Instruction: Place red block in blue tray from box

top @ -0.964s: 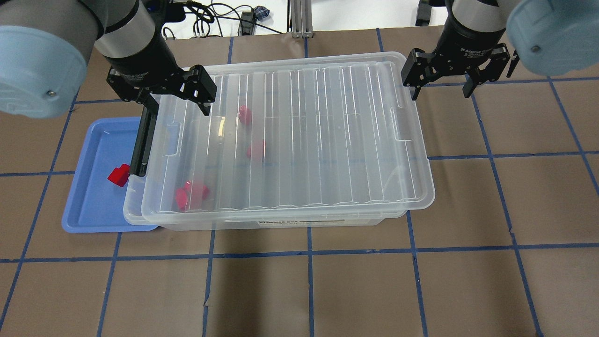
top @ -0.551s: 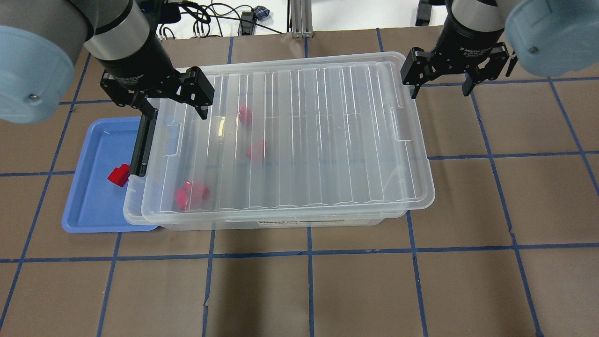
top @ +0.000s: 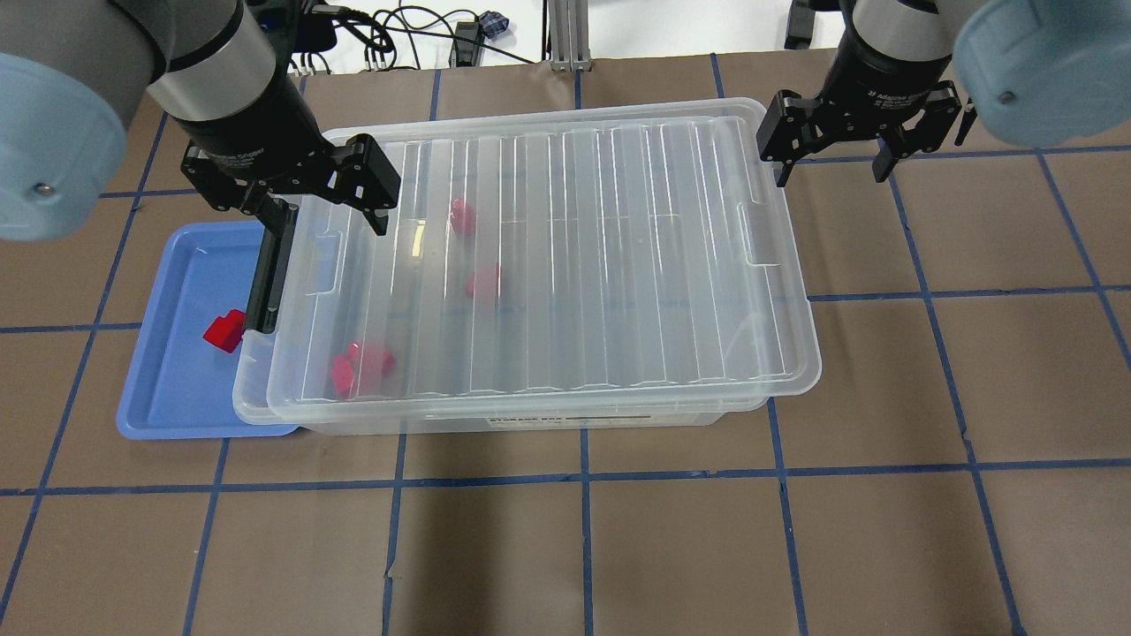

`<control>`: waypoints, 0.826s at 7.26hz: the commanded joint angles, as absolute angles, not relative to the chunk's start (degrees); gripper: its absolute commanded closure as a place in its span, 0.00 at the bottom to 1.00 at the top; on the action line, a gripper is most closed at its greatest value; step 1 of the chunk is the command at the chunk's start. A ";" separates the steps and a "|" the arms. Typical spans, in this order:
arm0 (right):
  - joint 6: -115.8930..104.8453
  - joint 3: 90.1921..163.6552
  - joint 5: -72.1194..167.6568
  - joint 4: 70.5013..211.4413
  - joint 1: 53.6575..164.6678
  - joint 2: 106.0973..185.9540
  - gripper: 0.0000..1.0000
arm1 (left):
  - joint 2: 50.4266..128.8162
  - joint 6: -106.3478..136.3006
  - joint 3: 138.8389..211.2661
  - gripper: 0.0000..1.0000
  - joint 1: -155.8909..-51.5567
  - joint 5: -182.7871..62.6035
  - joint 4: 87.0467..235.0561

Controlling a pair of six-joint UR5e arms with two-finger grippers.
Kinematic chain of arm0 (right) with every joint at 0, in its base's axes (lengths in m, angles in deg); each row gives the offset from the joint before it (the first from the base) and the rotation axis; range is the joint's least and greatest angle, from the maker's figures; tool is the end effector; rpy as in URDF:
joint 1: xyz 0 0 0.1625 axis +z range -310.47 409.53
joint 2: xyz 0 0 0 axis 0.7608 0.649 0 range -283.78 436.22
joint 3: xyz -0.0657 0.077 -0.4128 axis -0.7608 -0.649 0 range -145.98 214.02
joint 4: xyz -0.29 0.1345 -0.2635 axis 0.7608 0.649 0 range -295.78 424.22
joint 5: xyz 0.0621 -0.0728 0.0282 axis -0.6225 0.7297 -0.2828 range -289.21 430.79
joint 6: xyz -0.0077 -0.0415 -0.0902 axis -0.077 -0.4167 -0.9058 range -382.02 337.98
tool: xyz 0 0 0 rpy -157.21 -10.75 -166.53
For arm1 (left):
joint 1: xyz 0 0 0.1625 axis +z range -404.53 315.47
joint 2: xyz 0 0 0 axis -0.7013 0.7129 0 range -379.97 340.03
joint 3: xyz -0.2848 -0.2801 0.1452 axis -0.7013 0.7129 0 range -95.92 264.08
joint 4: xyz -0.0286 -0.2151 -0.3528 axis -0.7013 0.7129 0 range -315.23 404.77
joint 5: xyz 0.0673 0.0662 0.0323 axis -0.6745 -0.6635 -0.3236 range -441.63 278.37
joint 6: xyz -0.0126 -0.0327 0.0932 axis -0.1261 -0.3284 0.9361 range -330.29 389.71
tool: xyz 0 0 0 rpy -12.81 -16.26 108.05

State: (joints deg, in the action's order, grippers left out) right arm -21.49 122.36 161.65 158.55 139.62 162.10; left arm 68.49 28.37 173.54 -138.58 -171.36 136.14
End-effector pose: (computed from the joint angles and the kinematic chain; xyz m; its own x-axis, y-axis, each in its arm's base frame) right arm 0.1326 -0.5251 0.4733 -0.9999 0.0084 0.0147 0.0079 0.9994 -0.0327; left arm -0.1674 -0.4708 0.5033 -0.9989 0.0474 0.0050 0.0473 0.9988 -0.0122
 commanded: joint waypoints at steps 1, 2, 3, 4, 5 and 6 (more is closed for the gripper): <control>-21.50 122.35 161.67 158.53 139.62 162.00 0.00 | 69.40 27.87 174.26 0.00 -138.75 -171.10 136.18; -21.50 122.35 161.67 158.53 139.62 162.09 0.00 | 69.67 26.73 174.26 0.00 -138.75 -170.66 136.09; -21.50 122.35 161.67 158.53 139.62 162.09 0.00 | 69.76 25.59 174.35 0.00 -138.83 -170.48 136.18; -21.50 122.35 161.67 158.53 139.62 162.00 0.00 | 70.20 25.49 174.35 0.00 -138.92 -170.22 136.09; -21.58 122.43 161.76 158.53 139.62 162.00 0.00 | 70.46 25.40 174.35 0.00 -138.92 -170.22 136.00; -21.67 122.43 161.67 158.53 139.53 162.09 0.00 | 70.55 25.40 174.35 0.00 -138.92 -170.13 135.83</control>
State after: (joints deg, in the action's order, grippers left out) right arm -21.58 122.40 161.71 158.53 139.61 162.03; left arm 70.34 25.50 174.34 -138.90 -170.24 136.00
